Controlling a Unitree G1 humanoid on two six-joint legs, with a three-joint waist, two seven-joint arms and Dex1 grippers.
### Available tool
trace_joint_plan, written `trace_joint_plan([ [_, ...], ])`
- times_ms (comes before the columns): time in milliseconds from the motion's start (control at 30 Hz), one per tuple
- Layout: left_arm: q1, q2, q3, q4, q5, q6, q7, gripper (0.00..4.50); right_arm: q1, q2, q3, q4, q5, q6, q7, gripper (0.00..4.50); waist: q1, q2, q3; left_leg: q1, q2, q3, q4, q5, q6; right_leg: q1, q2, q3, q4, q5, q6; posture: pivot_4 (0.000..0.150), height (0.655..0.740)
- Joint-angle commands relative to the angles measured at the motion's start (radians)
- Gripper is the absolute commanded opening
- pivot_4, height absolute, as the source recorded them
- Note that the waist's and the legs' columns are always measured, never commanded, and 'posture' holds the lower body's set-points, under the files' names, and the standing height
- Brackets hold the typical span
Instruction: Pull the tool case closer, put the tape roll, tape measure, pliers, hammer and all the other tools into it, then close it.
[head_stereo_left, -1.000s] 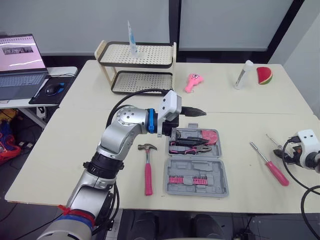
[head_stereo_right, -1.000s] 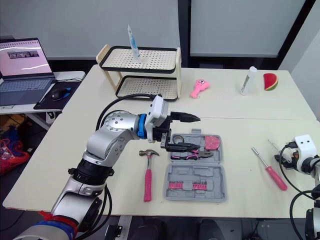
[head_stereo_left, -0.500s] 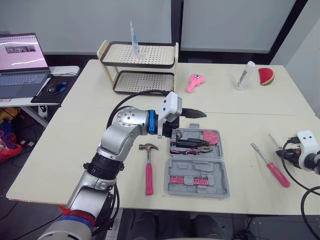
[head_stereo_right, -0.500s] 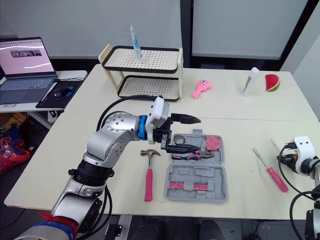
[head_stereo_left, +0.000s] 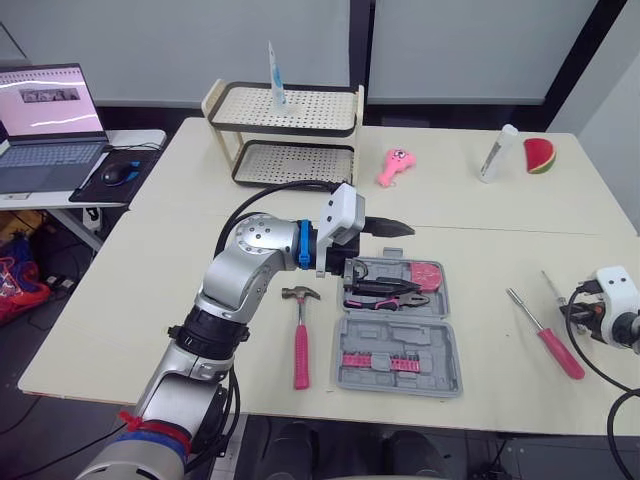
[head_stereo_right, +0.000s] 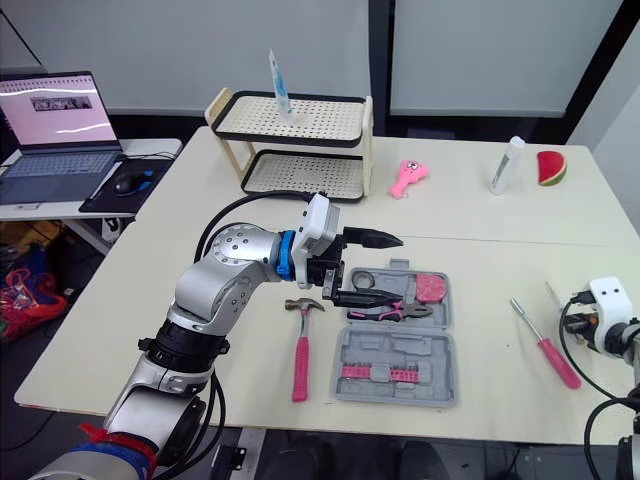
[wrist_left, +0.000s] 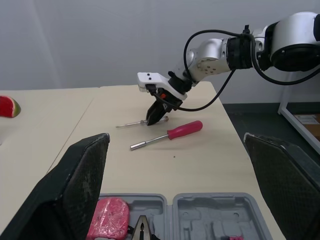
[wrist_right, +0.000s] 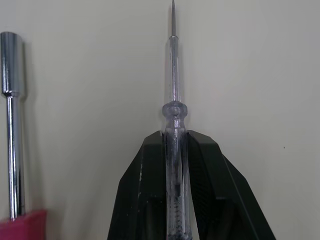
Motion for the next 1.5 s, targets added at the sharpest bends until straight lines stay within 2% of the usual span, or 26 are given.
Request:
trace_joint_plan([
  [33,0.006,0.024,0.015,-0.036,-0.016,-0.017,-0.017,4.5,0.069,-0.068,-0.079,-0.288,0.072,0.155,0.031,0.35,0.004,0.002,0.0,-0.001,0.0,0.0,0.0,0.0,0.0,-0.001,0.0,0.0,0.0,0.0,0.0,0.15,0.74],
  [167,0.031,0.062,0.008,-0.058,-0.01,-0.041,-0.054,4.5,0.23,-0.08,-0.161,-0.679,0.153,0.412,0.015,0.35,0.004,0.002,-0.001,-0.005,0.002,0.0,0.0,0.0,0.0,-0.003,0.002,0.001,0.001,0.0,0.0,0.15,0.74],
  [267,0.039,0.081,0.007,-0.073,-0.018,-0.044,-0.076,4.5,0.364,-0.04,-0.229,-0.981,0.224,0.606,-0.02,0.35,0.01,0.002,-0.001,-0.005,0.005,-0.001,0.0,0.0,0.0,-0.003,0.003,0.001,0.001,0.0,0.0,0.15,0.74],
  [367,0.047,0.096,-0.001,-0.082,-0.016,-0.047,-0.095,4.5,0.429,0.035,-0.259,-1.193,0.268,0.752,-0.091,0.35,0.013,0.002,-0.001,-0.008,0.007,-0.002,0.001,0.0,0.0,-0.003,0.006,0.003,0.001,0.0,0.0,0.15,0.74],
  [467,0.056,0.098,-0.007,-0.092,-0.018,-0.04,-0.098,4.5,0.456,0.119,-0.241,-1.321,0.279,0.833,-0.167,0.35,0.013,0.002,-0.001,-0.007,0.007,-0.002,0.001,0.0,0.0,-0.003,0.007,0.004,0.001,0.0,0.0,0.15,0.74],
  [600,0.071,0.098,-0.02,-0.106,-0.009,-0.038,-0.089,4.5,0.499,0.213,-0.202,-1.385,0.259,0.869,-0.26,0.35,0.011,0.002,-0.001,-0.007,0.008,-0.003,0.001,0.0,0.0,-0.004,0.007,0.004,0.0,0.0,0.0,0.15,0.74],
  [800,0.097,0.118,-0.04,-0.143,-0.01,-0.025,-0.09,4.5,0.561,0.329,-0.135,-1.376,0.219,0.827,-0.367,0.35,0.005,0.002,-0.001,-0.007,0.008,-0.002,0.001,0.0,0.0,-0.006,0.008,0.005,0.002,0.0,0.0,0.15,0.74],
  [1167,0.116,0.135,-0.059,-0.169,-0.008,-0.007,-0.095,4.5,0.536,0.406,-0.05,-1.271,0.181,0.726,-0.434,0.35,0.001,0.003,-0.001,-0.005,0.008,-0.001,0.0,0.0,0.001,-0.007,0.009,0.006,0.004,0.0,0.0,0.15,0.74],
  [1500,0.125,0.142,-0.063,-0.176,-0.012,0.003,-0.091,4.5,0.529,0.439,-0.034,-1.279,0.193,0.731,-0.45,0.35,-0.002,0.003,-0.001,-0.004,0.01,-0.001,0.0,0.001,0.001,-0.007,0.01,0.007,0.005,0.0,0.0,0.15,0.74],
])
